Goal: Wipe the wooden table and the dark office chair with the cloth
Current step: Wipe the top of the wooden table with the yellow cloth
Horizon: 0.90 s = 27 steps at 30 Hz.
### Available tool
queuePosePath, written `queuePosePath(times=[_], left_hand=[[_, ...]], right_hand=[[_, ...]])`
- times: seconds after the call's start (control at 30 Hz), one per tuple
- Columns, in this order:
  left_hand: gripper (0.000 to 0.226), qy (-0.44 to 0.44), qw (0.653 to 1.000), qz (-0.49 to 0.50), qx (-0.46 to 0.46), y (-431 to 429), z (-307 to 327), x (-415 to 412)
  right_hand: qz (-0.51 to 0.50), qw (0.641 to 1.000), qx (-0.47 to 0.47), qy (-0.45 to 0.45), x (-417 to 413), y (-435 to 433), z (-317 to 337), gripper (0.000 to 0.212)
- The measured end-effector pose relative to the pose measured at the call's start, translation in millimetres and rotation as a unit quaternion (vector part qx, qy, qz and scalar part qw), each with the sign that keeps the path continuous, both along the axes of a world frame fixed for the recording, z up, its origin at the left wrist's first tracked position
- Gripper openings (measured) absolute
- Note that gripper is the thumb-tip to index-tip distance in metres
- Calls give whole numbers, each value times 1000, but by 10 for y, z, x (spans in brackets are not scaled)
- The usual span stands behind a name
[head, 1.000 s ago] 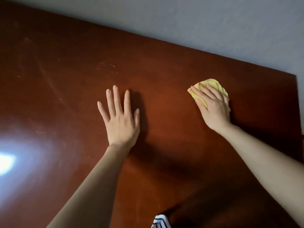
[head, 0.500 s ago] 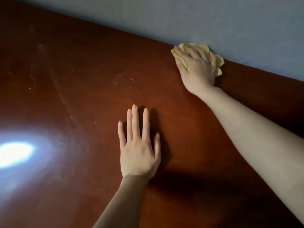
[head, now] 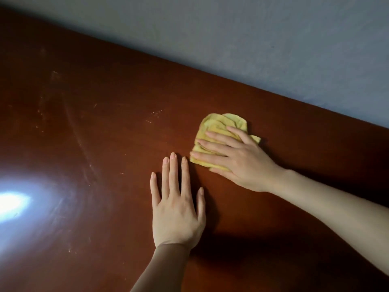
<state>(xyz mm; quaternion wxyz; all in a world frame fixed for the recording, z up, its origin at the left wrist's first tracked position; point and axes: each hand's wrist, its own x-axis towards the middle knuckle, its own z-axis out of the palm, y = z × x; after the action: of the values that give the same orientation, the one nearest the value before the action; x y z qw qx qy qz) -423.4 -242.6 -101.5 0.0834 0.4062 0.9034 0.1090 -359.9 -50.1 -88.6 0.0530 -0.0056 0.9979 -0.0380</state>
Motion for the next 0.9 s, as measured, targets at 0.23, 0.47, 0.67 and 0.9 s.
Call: queuePosePath(times=[0.23, 0.47, 0.67, 0.9], left_hand=[[63, -4, 1000, -2, 12, 7, 20, -20], [63, -3, 1000, -1, 2, 2, 15, -24], [63, -9, 1000, -1, 5, 9, 12, -17], [64, -14, 1000, -1, 7, -6, 20, -23]], right_hand=[[-56, 998, -18, -31, 278, 547, 127, 47], [-168, 985, -22, -24, -563, 708, 110, 46], [-263, 964, -40, -30, -1522, 439, 31, 46], [-126, 991, -39, -15, -1696, -321, -2, 46]])
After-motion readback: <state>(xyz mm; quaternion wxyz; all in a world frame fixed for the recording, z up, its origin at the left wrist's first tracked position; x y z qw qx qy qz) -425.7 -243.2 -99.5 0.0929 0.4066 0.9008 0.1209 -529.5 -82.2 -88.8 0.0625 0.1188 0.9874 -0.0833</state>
